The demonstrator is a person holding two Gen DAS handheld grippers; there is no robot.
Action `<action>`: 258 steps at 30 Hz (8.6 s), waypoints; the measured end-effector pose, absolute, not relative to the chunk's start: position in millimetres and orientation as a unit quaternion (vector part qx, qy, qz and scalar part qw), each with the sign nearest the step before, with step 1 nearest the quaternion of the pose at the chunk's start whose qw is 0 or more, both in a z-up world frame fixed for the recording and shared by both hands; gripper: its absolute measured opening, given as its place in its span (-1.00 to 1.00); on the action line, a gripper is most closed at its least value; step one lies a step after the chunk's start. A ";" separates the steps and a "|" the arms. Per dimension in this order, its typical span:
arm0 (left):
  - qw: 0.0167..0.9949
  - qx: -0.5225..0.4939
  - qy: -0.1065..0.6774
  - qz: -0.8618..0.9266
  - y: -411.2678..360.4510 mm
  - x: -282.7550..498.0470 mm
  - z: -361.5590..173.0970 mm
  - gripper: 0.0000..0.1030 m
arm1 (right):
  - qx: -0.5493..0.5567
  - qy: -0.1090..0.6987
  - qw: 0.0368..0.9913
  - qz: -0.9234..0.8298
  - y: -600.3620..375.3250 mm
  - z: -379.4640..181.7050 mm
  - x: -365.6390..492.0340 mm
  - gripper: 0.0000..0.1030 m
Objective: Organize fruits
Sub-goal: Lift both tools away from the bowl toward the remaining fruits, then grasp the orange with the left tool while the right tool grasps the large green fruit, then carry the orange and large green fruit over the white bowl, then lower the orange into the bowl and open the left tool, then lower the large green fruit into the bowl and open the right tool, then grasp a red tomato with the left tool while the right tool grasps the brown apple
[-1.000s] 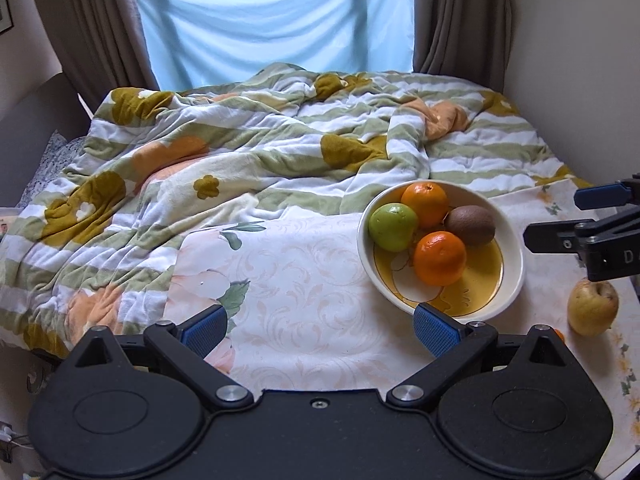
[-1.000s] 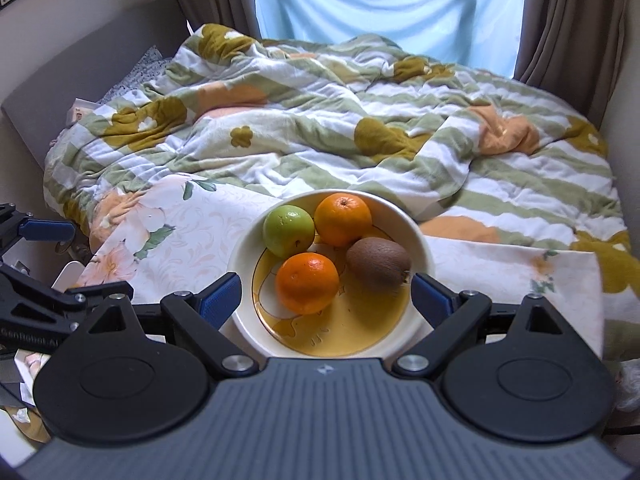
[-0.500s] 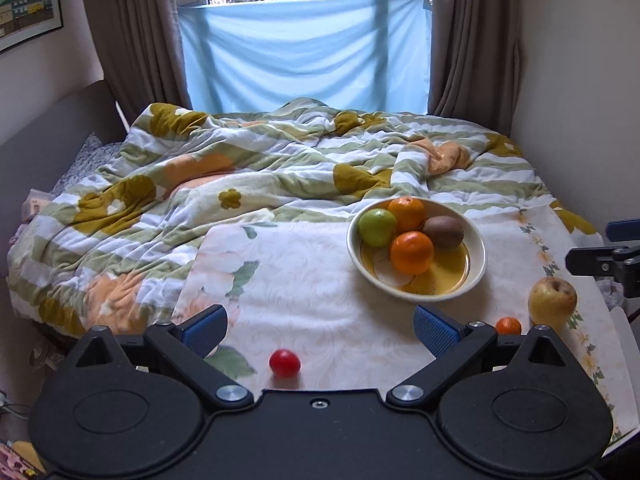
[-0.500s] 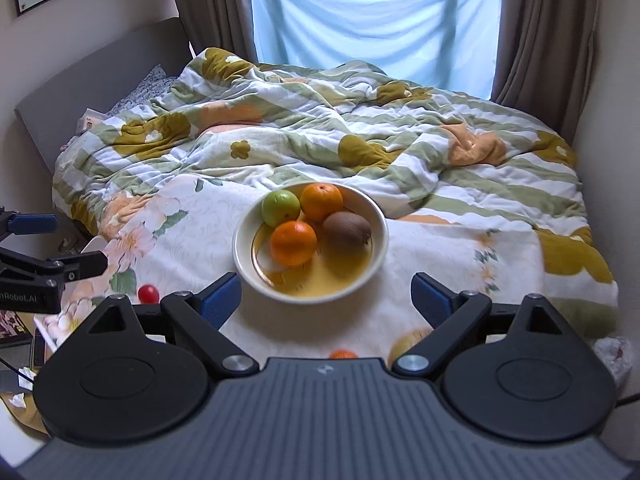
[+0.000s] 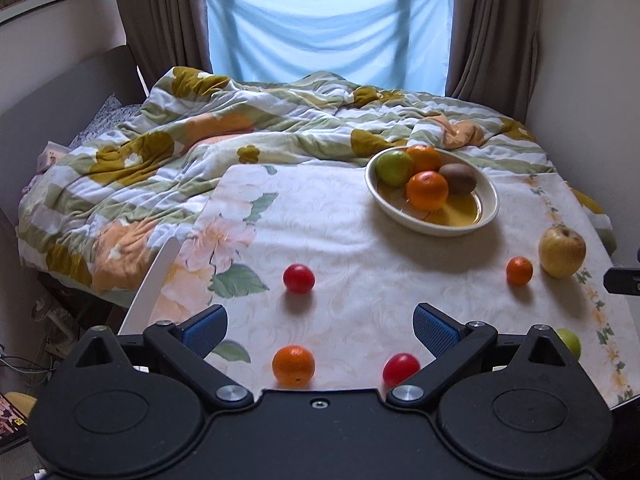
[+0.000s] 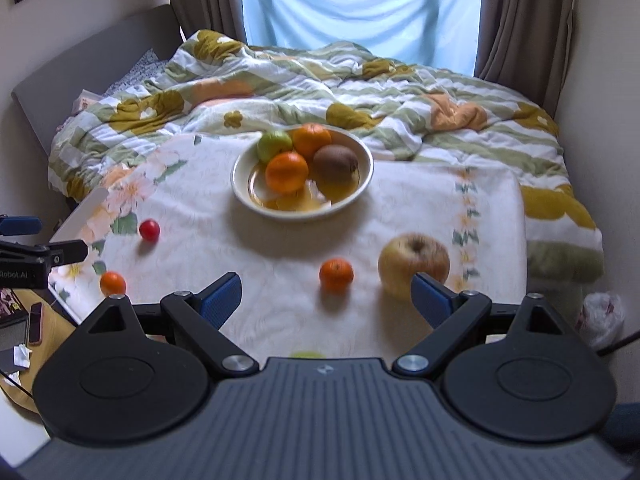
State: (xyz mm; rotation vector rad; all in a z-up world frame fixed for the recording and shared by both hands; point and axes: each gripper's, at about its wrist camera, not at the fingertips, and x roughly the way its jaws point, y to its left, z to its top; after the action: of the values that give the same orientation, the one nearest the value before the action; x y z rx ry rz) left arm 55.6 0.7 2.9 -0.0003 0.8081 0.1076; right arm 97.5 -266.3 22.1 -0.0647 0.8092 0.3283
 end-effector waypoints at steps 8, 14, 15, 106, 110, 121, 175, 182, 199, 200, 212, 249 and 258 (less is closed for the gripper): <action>0.911 -0.012 0.409 0.041 17.0 59.5 -36.9 0.81 | -0.021 0.415 0.900 0.133 -263.4 -19.0 81.4 1.00; 0.899 -0.017 0.436 0.039 26.5 64.9 -65.3 0.73 | -0.010 0.436 0.894 0.109 -256.7 -55.2 81.2 1.00; 0.897 -0.017 0.439 0.039 28.4 65.9 -69.2 0.70 | -0.009 0.440 0.892 0.106 -255.0 -59.7 81.4 1.00; 0.916 0.001 0.401 -0.019 -54.8 220.3 16.7 -0.21 | -0.015 0.379 0.912 0.154 -265.6 39.3 228.2 0.33; 0.909 0.009 0.415 -0.024 -54.0 248.5 -0.3 -0.21 | -0.015 0.390 0.908 0.154 -261.8 29.8 249.6 0.33; 0.887 0.022 0.460 -0.038 -51.3 298.7 -45.2 -0.20 | -0.009 0.421 0.896 0.140 -259.4 4.5 288.8 0.33; 0.912 0.004 0.409 0.012 -21.9 198.7 -6.0 0.94 | -0.093 0.439 0.869 0.209 -193.7 -63.8 311.2 0.59; 0.912 0.007 0.411 0.006 -17.7 192.6 -4.4 0.94 | -0.100 0.432 0.875 0.193 -194.9 -51.2 301.2 1.00; 0.925 0.006 0.378 0.037 -11.8 164.7 25.0 0.94 | -0.061 0.397 0.901 0.166 -217.1 -2.9 261.3 1.00; 0.925 0.006 0.377 0.043 -12.4 162.4 27.2 0.94 | -0.059 0.394 0.902 0.165 -219.6 0.4 258.6 1.00; 0.934 -0.012 0.349 0.080 -32.4 124.3 45.0 0.94 | -0.057 0.373 0.909 0.176 -253.3 39.9 221.4 1.00; 0.886 -0.090 0.439 0.120 -69.3 74.9 -84.1 0.08 | -0.053 0.428 0.888 0.159 -329.3 -60.6 189.7 1.00; 0.884 -0.090 0.444 0.114 -68.1 74.1 -87.0 -0.25 | -0.051 0.433 0.885 0.161 -327.4 -69.1 197.3 1.00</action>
State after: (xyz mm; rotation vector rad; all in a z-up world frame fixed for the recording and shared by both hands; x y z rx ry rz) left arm 74.1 -68.1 -87.0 -0.1866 0.9241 0.2379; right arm 197.3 -327.4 -69.1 -0.1059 0.9007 0.3351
